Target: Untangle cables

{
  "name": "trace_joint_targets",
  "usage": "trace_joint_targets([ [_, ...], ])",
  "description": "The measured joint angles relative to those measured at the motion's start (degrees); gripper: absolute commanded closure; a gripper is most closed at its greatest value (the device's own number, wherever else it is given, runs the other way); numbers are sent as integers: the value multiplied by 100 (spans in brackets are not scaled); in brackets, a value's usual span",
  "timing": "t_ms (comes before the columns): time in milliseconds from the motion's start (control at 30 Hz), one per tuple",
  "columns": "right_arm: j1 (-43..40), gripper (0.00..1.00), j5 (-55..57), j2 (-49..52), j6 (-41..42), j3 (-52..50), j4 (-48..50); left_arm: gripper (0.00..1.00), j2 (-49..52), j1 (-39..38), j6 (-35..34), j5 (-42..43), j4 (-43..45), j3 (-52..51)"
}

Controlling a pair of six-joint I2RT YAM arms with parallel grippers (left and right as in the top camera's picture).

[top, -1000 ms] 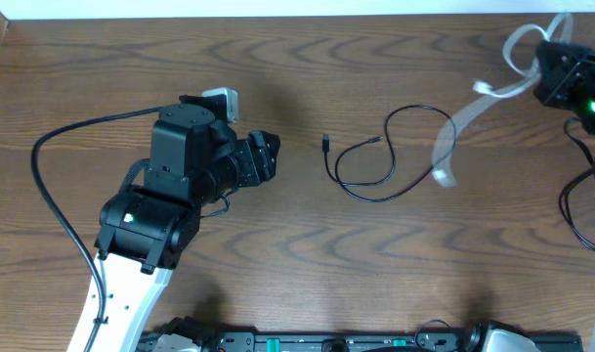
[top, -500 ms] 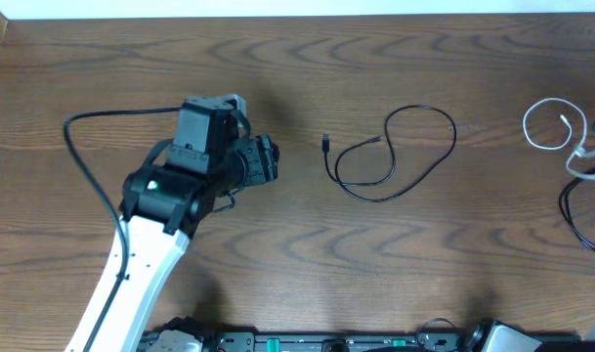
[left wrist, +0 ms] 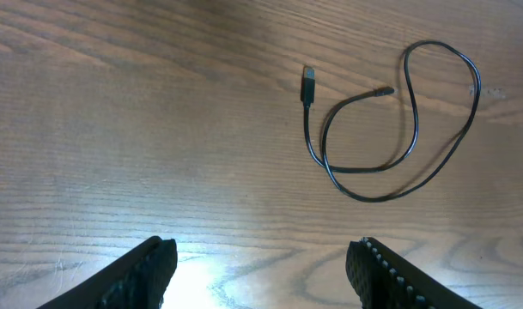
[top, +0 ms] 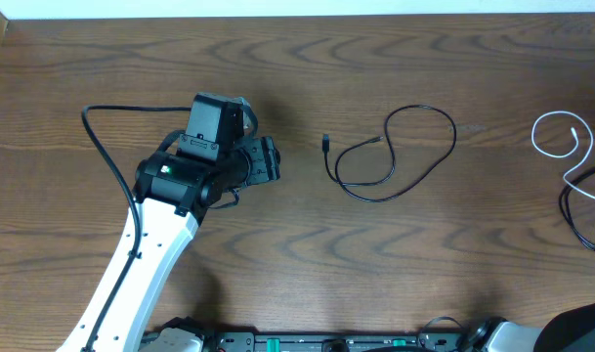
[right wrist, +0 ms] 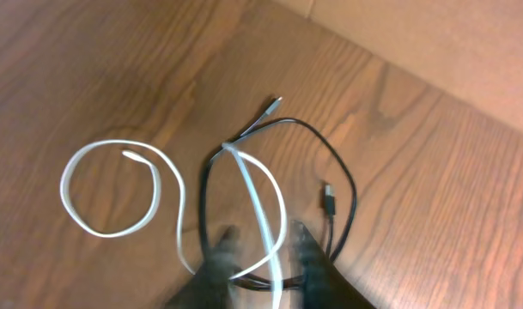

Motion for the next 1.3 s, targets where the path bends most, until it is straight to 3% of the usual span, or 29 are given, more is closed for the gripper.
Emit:
trace_joint_targets([
  [100,-55,26,-426,0,122,0,136,31,0,0,-2,0,-2,0],
  [500,332,19,-3672,0,122,0,-212,31,0,0,-2,0,0,0],
  [933,2133,12,-4295,103,-1440,-483,-619,31,2,0,0,0,-17,0],
  [1300,2671,14,-5051,1080,-1755,-1292,-11,31,2,0,0,0,-39,0],
])
